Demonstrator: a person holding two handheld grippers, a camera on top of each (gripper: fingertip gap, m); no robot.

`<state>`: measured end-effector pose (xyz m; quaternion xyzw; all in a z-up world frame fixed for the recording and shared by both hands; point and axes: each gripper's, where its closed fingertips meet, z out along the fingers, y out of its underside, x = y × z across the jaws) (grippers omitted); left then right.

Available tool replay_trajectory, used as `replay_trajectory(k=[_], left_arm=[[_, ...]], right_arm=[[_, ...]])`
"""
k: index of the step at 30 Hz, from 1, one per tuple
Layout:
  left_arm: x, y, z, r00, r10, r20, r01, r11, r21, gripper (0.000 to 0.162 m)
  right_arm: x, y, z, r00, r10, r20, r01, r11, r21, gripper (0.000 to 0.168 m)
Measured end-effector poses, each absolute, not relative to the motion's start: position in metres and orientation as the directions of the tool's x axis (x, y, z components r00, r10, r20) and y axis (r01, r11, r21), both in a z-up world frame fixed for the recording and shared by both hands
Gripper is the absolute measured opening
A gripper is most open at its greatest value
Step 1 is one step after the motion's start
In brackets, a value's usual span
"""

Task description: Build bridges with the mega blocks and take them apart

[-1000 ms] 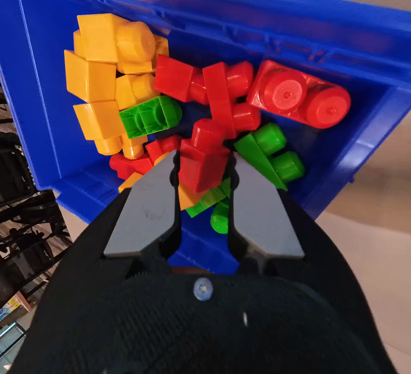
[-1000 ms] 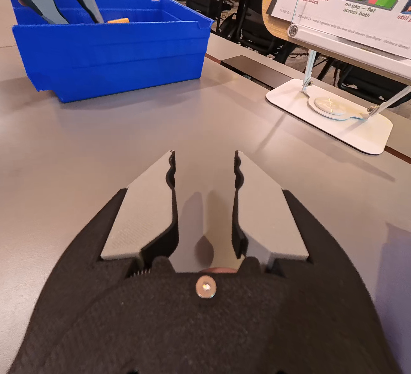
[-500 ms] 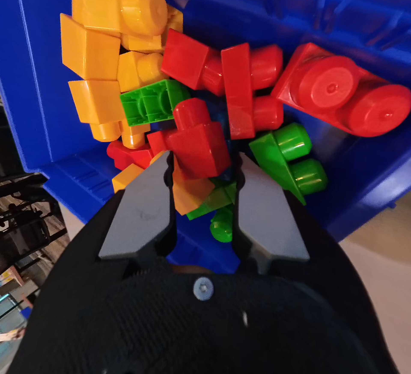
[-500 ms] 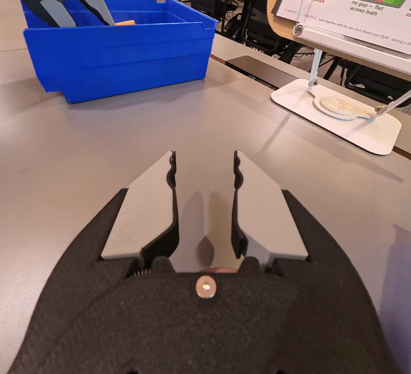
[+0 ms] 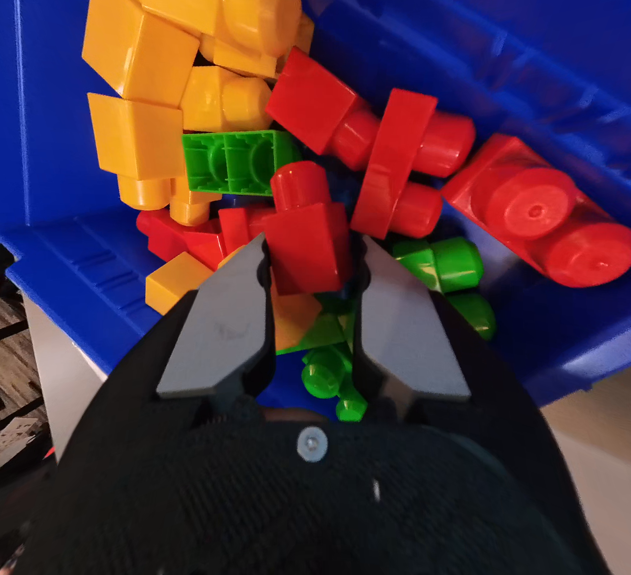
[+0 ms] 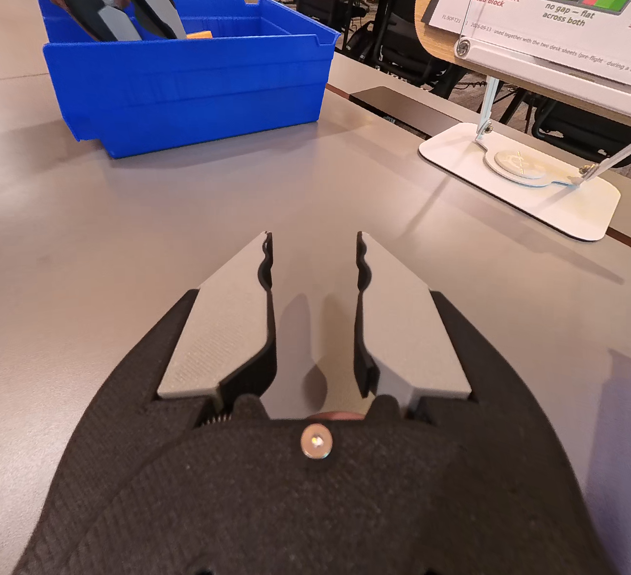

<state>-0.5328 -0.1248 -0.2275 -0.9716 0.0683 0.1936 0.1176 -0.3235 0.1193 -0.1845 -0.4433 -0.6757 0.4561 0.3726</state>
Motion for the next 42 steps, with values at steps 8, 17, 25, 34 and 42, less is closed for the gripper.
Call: replay_trajectory(k=[8, 17, 25, 34, 42], left_arm=[[-0.536, -0.128, -0.223, 0.938, 0.043, -0.344, -0.064, -0.954, -0.294, 0.041], [-0.536, -0.137, -0.175, 0.898, 0.251, -0.361, 0.008, -0.830, -0.558, 0.040], [-0.518, -0.133, -0.127, 0.874, 0.393, -0.286, 0.024, -0.624, -0.781, 0.039], [-0.399, -0.015, -0.020, 0.943, 0.237, -0.235, -0.189, -0.201, -0.961, 0.040], [-0.292, 0.090, -0.077, 0.986, -0.131, -0.103, -0.105, -0.007, -0.994, 0.039]], right_arm=[[-0.323, 0.117, -0.185, -0.339, 0.935, 0.102, 0.260, 0.198, -0.945, 0.045], [-0.323, 0.122, -0.182, -0.325, 0.941, 0.097, 0.257, 0.187, -0.948, 0.044], [-0.322, 0.126, -0.178, -0.312, 0.945, 0.102, 0.247, 0.184, -0.951, 0.044], [-0.311, 0.106, -0.157, -0.438, 0.899, 0.009, 0.206, 0.110, -0.972, 0.046], [-0.280, 0.088, -0.108, -0.668, 0.727, -0.157, 0.115, -0.107, -0.988, 0.053]])
